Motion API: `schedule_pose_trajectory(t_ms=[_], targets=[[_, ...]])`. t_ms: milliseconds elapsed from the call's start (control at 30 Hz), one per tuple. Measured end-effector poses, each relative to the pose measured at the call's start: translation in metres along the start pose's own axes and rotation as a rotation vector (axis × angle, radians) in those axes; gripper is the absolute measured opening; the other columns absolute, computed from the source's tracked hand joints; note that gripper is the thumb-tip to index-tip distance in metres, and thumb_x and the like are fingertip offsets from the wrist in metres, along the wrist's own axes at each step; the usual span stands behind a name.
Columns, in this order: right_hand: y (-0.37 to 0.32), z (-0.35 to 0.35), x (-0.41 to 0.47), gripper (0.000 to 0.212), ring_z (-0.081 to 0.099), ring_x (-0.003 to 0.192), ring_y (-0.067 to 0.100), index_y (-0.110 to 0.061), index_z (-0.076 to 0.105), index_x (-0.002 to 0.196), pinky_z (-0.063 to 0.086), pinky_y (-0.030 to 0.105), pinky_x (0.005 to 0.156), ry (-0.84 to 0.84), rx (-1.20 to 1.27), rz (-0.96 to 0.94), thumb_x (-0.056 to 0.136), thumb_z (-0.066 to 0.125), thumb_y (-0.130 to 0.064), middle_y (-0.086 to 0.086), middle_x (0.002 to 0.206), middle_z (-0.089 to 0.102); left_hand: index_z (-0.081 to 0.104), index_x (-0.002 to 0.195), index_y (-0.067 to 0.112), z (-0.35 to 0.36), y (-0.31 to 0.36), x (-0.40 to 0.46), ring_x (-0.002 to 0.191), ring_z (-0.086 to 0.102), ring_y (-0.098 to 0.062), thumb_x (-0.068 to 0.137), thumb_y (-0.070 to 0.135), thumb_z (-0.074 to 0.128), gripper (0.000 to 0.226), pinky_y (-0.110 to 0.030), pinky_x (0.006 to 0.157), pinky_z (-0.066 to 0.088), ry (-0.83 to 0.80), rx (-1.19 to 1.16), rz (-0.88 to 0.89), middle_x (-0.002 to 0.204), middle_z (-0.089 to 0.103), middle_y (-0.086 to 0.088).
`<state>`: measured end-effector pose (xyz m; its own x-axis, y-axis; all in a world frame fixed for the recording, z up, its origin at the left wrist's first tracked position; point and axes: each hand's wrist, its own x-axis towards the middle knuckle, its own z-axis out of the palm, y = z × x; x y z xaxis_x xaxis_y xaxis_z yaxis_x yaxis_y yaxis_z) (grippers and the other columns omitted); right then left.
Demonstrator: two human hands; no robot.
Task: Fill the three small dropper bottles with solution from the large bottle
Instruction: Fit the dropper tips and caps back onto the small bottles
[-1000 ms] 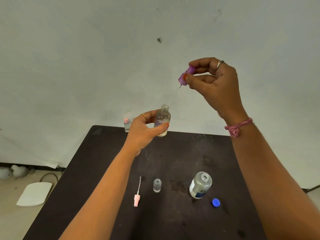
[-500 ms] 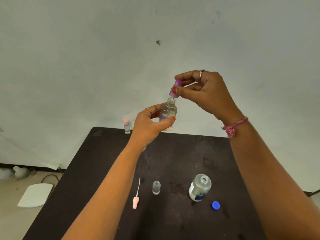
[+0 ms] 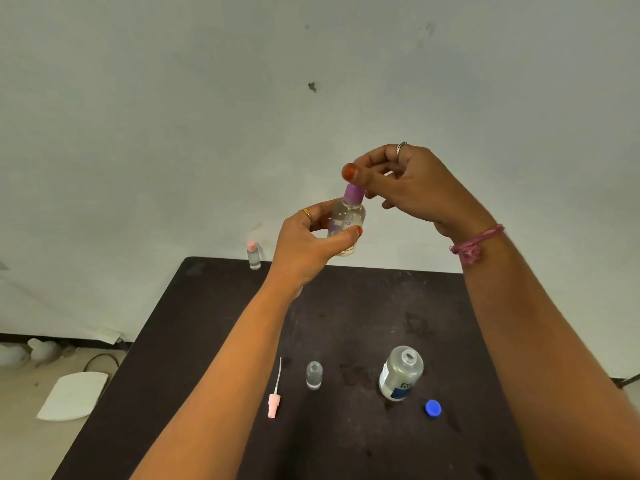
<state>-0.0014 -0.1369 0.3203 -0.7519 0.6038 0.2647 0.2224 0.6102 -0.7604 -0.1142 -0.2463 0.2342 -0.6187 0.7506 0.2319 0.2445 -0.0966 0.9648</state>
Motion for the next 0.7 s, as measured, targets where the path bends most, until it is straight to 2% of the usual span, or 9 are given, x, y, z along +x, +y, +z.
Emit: schedule_pose_trajectory(t_ms=[67, 167, 233, 300, 433, 500, 600, 633, 700], targets=[[0.004, -0.007, -0.003, 0.060, 0.065, 0.099, 0.004, -0.020, 0.056, 0.126, 0.052, 0.021, 0.082, -0.146, 0.138, -0.006, 0.073, 0.070, -0.044, -0.009, 0.109, 0.069, 0.064, 0.118, 0.023, 0.000, 0.002, -0.001, 0.098, 0.062, -0.004, 0.077, 0.024, 0.077, 0.043, -0.006, 0.074, 0.043, -0.004, -0.006, -0.001, 0.105, 0.068, 0.011], [0.013, -0.003, -0.007, 0.050, 0.065, 0.103, 0.009, -0.014, 0.057, 0.127, 0.053, 0.023, 0.087, -0.176, 0.224, -0.072, 0.080, 0.073, -0.015, -0.001, 0.110, 0.070, 0.064, 0.115, 0.024, -0.001, 0.004, -0.002, 0.096, 0.063, -0.002, 0.076, 0.022, 0.078, 0.041, -0.002, 0.069, 0.045, -0.009, -0.010, 0.012, 0.101, 0.068, 0.013], [0.015, 0.008, -0.007, 0.043, 0.064, 0.093, 0.007, -0.016, 0.064, 0.118, 0.054, 0.021, 0.080, -0.069, 0.183, -0.086, 0.077, 0.077, -0.018, -0.001, 0.100, 0.069, 0.064, 0.112, 0.025, 0.000, 0.004, -0.003, 0.094, 0.063, -0.003, 0.076, 0.023, 0.078, 0.039, -0.002, 0.068, 0.045, -0.012, 0.000, 0.019, 0.098, 0.068, 0.013], [0.017, 0.016, -0.007, 0.047, 0.062, 0.089, 0.008, -0.018, 0.064, 0.118, 0.053, 0.018, 0.076, -0.038, 0.186, -0.051, 0.074, 0.078, -0.025, 0.001, 0.099, 0.067, 0.064, 0.111, 0.025, 0.000, 0.003, -0.004, 0.094, 0.062, -0.002, 0.076, 0.024, 0.078, 0.038, -0.002, 0.068, 0.045, -0.011, 0.004, 0.014, 0.097, 0.068, 0.013], [0.026, 0.009, -0.014, 0.057, 0.063, 0.111, 0.016, -0.015, 0.055, 0.128, 0.051, 0.027, 0.091, -0.188, 0.512, 0.014, 0.074, 0.071, -0.018, 0.005, 0.118, 0.066, 0.065, 0.116, 0.022, -0.001, 0.003, -0.006, 0.096, 0.063, -0.005, 0.076, 0.024, 0.078, 0.042, -0.009, 0.075, 0.049, -0.007, -0.020, 0.021, 0.103, 0.069, 0.009], [0.029, 0.011, -0.016, 0.049, 0.064, 0.110, 0.018, -0.014, 0.060, 0.121, 0.051, 0.028, 0.091, -0.147, 0.626, 0.006, 0.072, 0.070, -0.013, 0.005, 0.114, 0.069, 0.065, 0.116, 0.023, -0.002, 0.003, -0.006, 0.098, 0.063, -0.006, 0.076, 0.024, 0.078, 0.042, -0.010, 0.077, 0.049, 0.002, -0.021, 0.023, 0.105, 0.069, 0.009], [0.033, 0.023, -0.016, 0.046, 0.063, 0.097, 0.020, -0.017, 0.067, 0.110, 0.053, 0.036, 0.089, -0.021, 0.626, 0.016, 0.065, 0.079, -0.015, 0.008, 0.098, 0.066, 0.064, 0.116, 0.025, -0.003, 0.002, -0.008, 0.098, 0.063, -0.006, 0.077, 0.025, 0.078, 0.042, -0.006, 0.073, 0.047, -0.001, -0.017, 0.032, 0.106, 0.069, 0.009], [0.033, 0.027, -0.017, 0.050, 0.060, 0.095, 0.023, -0.019, 0.066, 0.110, 0.052, 0.040, 0.091, -0.019, 0.622, 0.026, 0.062, 0.081, -0.019, 0.011, 0.097, 0.062, 0.064, 0.118, 0.024, -0.003, 0.002, -0.009, 0.099, 0.062, -0.006, 0.077, 0.026, 0.077, 0.043, -0.005, 0.073, 0.047, 0.000, -0.012, 0.031, 0.107, 0.068, 0.008], [0.033, 0.027, -0.018, 0.061, 0.060, 0.104, 0.024, -0.019, 0.062, 0.119, 0.050, 0.040, 0.096, -0.086, 0.680, 0.043, 0.061, 0.081, -0.024, 0.010, 0.110, 0.063, 0.063, 0.119, 0.023, -0.003, 0.001, -0.010, 0.100, 0.062, -0.007, 0.078, 0.028, 0.077, 0.044, -0.008, 0.077, 0.047, 0.010, -0.012, 0.025, 0.110, 0.067, 0.008]])
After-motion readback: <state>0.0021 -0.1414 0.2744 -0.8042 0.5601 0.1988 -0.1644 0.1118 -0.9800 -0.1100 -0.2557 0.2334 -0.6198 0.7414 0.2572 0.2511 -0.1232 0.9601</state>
